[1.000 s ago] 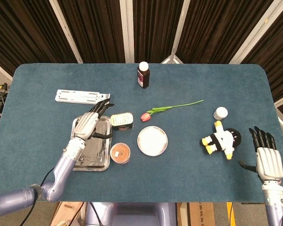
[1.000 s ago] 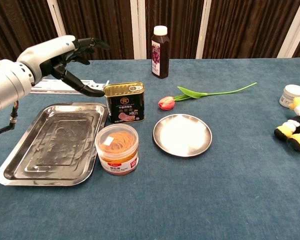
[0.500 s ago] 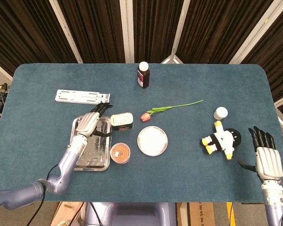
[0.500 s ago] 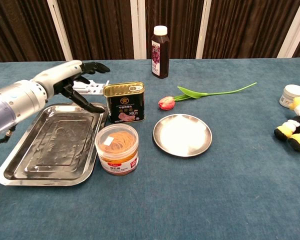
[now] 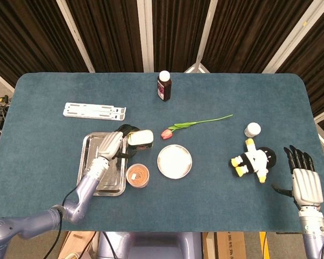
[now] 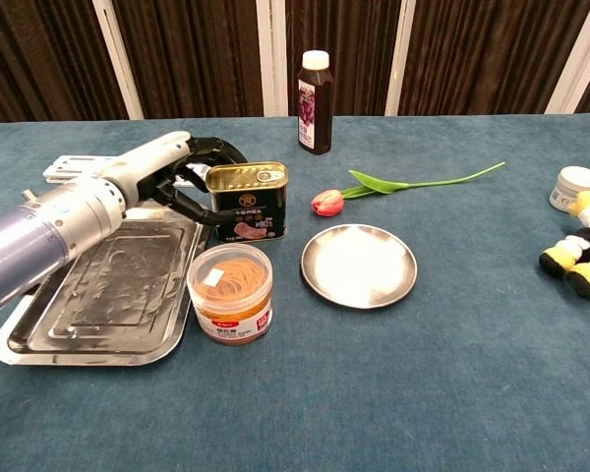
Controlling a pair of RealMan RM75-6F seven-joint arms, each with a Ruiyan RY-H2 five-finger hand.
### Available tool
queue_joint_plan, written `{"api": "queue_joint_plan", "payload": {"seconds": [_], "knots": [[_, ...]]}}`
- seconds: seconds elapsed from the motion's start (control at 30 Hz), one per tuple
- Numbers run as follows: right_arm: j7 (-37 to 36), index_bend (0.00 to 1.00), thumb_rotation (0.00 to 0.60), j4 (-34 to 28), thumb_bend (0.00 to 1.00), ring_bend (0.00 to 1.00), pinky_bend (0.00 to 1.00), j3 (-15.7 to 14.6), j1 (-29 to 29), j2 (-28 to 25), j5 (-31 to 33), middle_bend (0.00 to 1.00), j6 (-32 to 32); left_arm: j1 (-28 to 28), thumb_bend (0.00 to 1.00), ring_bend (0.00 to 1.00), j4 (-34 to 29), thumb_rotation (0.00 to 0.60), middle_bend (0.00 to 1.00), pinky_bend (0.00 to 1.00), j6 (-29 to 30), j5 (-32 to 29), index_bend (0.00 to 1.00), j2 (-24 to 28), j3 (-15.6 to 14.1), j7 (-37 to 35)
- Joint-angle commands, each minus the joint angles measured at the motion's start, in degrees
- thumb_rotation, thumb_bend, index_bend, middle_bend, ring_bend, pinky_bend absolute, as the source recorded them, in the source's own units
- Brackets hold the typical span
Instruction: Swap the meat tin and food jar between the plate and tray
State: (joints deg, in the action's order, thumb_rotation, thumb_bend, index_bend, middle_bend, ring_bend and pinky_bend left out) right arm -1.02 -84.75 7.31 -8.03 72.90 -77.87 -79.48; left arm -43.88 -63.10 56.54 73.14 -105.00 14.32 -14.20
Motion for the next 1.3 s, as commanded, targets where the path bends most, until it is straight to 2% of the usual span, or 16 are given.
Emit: {"api": "queue_joint_plan", "payload": {"seconds": [0.03, 0.27, 0.47, 0.63, 0.8, 0.93, 1.07, 1.2, 1.3], "knots": [[0.0, 0.0, 0.6, 0.1, 0.08, 0.0, 0.0, 0.2, -0.1, 0.0, 0.2, 0.0, 0.1, -0.9, 0.49, 0.2, 2.5, 0.6, 0.31, 0.31, 1.2, 1.2, 0.32, -2.0, 0.3, 0.4], [-0.1, 0.0, 0.6, 0.2, 0.08, 0.0, 0.0, -0.4, -0.1, -0.4, -0.9, 0.0, 0.0, -1.8, 0.63, 0.32, 4.8, 0.6, 0.43, 0.42, 2.5, 1.5, 0.41, -4.0, 0.9, 2.7], [-0.2, 0.0, 0.6, 0.2, 0.08, 0.0, 0.0, -0.4, -0.1, -0.5, -1.0, 0.0, 0.0, -1.4, 0.67, 0.37, 3.4, 0.6, 0.48, 0.47, 4.8, 1.2, 0.45, -3.3, 2.3, 3.7], [-0.1, 0.0, 0.6, 0.2, 0.08, 0.0, 0.0, -0.7, -0.1, -0.7, -1.8, 0.0, -0.2, -0.3, 0.67, 0.37, -2.5, 0.6, 0.48, 0.47, 7.5, 1.9, 0.45, 0.2, 3.6, 3.0], [0.3, 0.0, 0.6, 0.6, 0.08, 0.0, 0.0, -1.3, -0.5, -0.6, -2.7, 0.0, 0.4, 1.8, 0.67, 0.37, -13.0, 0.6, 0.48, 0.47, 9.6, 2.1, 0.44, 6.7, 4.2, 5.1], [1.0, 0.0, 0.6, 0.5, 0.08, 0.0, 0.0, -1.6, -0.5, -0.4, -3.0, 0.0, 0.4, 5.1, 0.65, 0.37, -21.2, 0.6, 0.47, 0.46, 11.6, 2.2, 0.43, 13.1, 2.9, 8.6], [1.7, 0.0, 0.6, 0.4, 0.08, 0.0, 0.0, -1.7, -0.6, -0.1, -2.9, 0.0, 0.7, 8.2, 0.64, 0.37, -26.5, 0.6, 0.46, 0.45, 11.5, 2.0, 0.42, 18.6, 0.7, 7.5], [2.0, 0.0, 0.6, 0.3, 0.08, 0.0, 0.0, -1.8, -0.6, 0.1, -2.9, 0.0, 0.7, 10.6, 0.64, 0.37, -27.5, 0.6, 0.46, 0.45, 10.5, 2.1, 0.42, 21.9, -1.7, 3.7], [2.3, 0.0, 0.6, 0.2, 0.08, 0.0, 0.0, -1.8, -0.6, 0.2, -2.8, 0.0, 0.5, 12.1, 0.64, 0.37, -25.6, 0.6, 0.46, 0.44, 10.7, 4.1, 0.42, 23.0, -3.3, -2.1]]}}
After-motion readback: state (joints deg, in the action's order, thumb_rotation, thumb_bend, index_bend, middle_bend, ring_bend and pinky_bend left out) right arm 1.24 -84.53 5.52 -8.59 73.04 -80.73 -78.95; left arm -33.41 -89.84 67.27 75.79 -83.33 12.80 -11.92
